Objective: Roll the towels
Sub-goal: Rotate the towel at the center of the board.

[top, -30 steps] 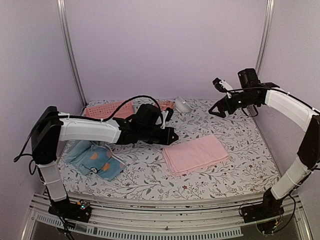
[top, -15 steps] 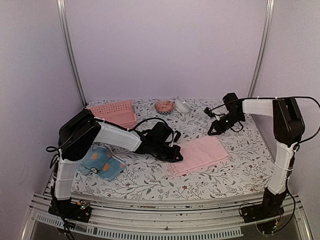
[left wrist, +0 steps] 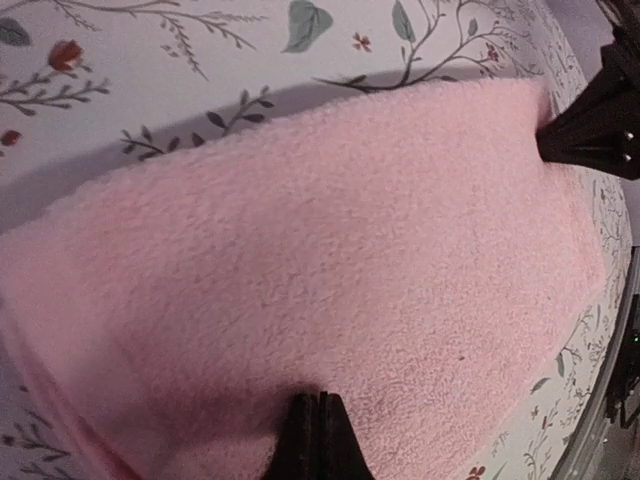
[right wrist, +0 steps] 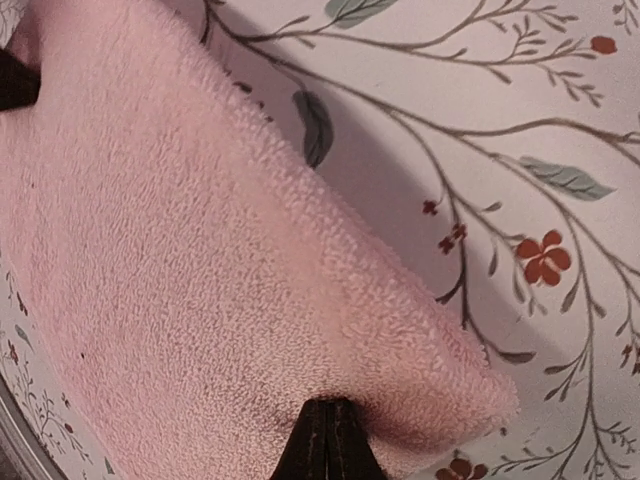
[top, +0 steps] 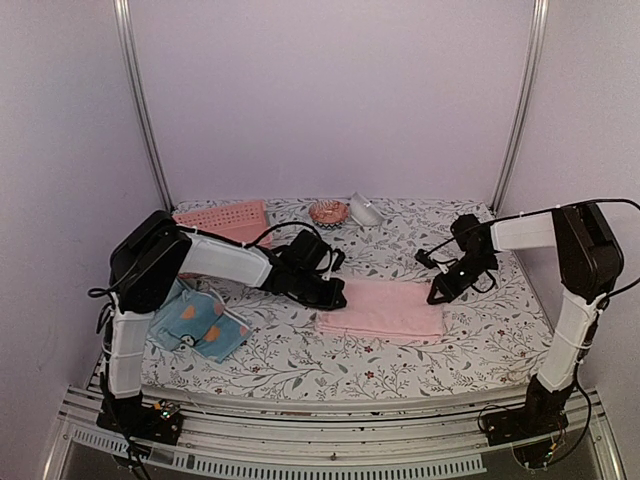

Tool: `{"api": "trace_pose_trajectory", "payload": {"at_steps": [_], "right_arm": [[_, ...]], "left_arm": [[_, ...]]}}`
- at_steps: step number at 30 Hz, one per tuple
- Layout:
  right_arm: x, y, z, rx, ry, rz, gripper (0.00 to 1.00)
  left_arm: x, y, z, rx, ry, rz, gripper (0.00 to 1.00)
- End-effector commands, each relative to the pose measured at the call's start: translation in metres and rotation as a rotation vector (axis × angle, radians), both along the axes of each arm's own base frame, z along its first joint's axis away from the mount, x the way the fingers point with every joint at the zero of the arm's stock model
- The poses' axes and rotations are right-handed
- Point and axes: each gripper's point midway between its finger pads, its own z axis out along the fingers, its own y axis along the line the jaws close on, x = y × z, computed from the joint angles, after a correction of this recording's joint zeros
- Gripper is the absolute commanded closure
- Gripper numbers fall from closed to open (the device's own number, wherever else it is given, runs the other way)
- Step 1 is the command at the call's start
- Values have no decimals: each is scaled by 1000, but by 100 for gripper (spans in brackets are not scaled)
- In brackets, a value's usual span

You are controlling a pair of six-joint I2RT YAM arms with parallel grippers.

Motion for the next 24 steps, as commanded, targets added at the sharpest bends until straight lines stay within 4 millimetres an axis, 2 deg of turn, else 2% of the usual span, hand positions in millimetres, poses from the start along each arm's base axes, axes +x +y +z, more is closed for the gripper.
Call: {"api": "trace_pose_trajectory", "payload": {"at_steps": [1, 4, 6, 8, 10, 13, 15, 19, 21, 24], "right_arm": [[-75, 8, -4, -39, 120, 145, 97], [-120, 43, 5, 30, 164, 305, 96], [-135, 61, 21, 128, 184, 362, 95], [-136, 69, 41, 194, 175, 380, 94], [-132, 71, 62, 245, 124, 388, 93], [-121, 68, 90, 314, 49, 366, 91], [-110, 62, 96, 320, 10, 333, 89], [-96, 54, 83, 276, -12, 299, 88], [-92, 51, 70, 243, -13, 294, 88], [-82, 44, 48, 170, -13, 257, 88]], "left_arm": [[39, 49, -19, 192, -23, 20, 100], [56, 35, 1, 172, -87, -50, 100], [59, 22, 19, 135, -113, -85, 100], [59, 17, 42, 106, -149, -83, 98], [49, 11, 66, 74, -206, -78, 93], [19, 7, 91, 34, -287, -81, 80], [-6, 4, 104, 4, -317, -104, 72], [-43, 9, 97, -1, -287, -133, 74], [-55, 15, 91, 9, -261, -131, 81], [-65, 32, 64, 77, -193, -106, 96]]}}
